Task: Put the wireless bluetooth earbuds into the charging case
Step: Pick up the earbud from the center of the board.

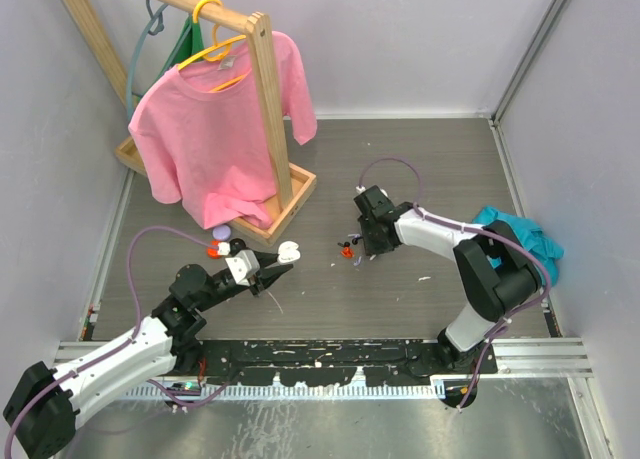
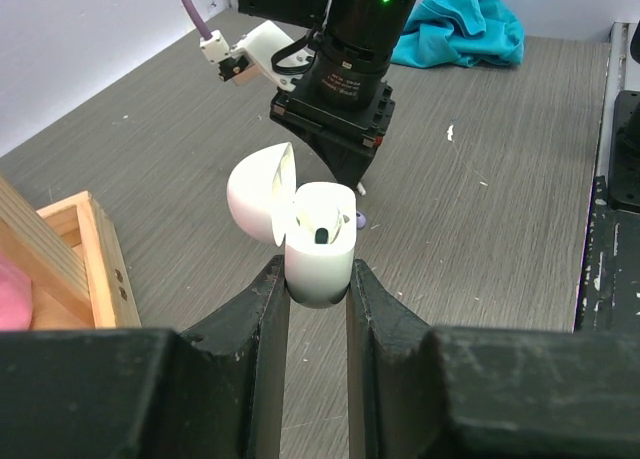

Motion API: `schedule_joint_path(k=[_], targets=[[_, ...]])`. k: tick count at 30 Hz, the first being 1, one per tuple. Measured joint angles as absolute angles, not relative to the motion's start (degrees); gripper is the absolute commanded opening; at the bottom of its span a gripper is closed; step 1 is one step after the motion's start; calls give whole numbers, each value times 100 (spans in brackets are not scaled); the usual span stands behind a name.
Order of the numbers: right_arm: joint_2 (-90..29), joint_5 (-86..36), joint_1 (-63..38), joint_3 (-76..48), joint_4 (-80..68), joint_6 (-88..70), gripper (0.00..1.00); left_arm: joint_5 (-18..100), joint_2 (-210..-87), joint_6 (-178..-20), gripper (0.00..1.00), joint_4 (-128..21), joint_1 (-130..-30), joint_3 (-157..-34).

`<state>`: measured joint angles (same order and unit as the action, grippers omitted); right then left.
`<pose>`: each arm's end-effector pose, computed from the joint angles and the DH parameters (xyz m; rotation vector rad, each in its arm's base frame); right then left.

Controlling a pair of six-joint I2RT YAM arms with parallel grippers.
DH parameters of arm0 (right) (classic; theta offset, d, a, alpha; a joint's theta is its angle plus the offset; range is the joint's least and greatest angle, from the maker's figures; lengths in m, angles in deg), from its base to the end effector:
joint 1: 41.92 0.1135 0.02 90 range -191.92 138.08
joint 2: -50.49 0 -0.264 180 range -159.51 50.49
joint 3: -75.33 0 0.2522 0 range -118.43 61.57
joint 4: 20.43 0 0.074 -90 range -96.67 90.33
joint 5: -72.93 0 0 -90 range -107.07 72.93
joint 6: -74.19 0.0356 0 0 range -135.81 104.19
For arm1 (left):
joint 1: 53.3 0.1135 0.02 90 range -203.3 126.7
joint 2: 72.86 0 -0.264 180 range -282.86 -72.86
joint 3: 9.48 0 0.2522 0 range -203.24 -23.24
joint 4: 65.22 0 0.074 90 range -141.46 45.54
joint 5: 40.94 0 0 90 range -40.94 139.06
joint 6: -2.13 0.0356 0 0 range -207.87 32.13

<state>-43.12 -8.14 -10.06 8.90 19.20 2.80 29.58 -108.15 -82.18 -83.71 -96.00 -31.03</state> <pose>0.2611 0.1558 0.1614 -0.2695 2.6969 0.0456 0.1071 -0.1150 0.2150 0.8789 1.2665 -0.7693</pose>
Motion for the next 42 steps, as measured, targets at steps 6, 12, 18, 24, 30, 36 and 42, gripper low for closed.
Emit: schedule_joint_path(k=[6, 12, 18, 24, 30, 36, 42], targets=[[-4275, -856, -1063, 910, 2108, 293, 35, 2914, -10815, -8218, 0, -8371, -9600, -3103], [-4277, -1013, -1179, 910, 2105, 238, 35, 2908, -10815, -8218, 0, -8369, -9600, -3103], [-4288, -1160, -1299, 919, 2060, 181, 31, 2857, -10830, -8218, 0, -8364, -9600, -3103], [-4290, -1208, -1328, 921, 2046, 85, 28, 2807, -10843, -8218, 0, -8362, -9600, -3103], [-4288, -1247, -1345, 930, 2011, 39, 23, 2776, -10854, -8222, 0, -8351, -9600, -3103], [-4124, -1265, -1349, 1083, 1889, 0, 21, 2731, -10848, -8248, 0, -8366, -9600, -3103], [-3488, -1177, -1220, 1203, 1878, -85, 21, 2728, -10898, -8292, 0, -8445, -9600, -3103]])
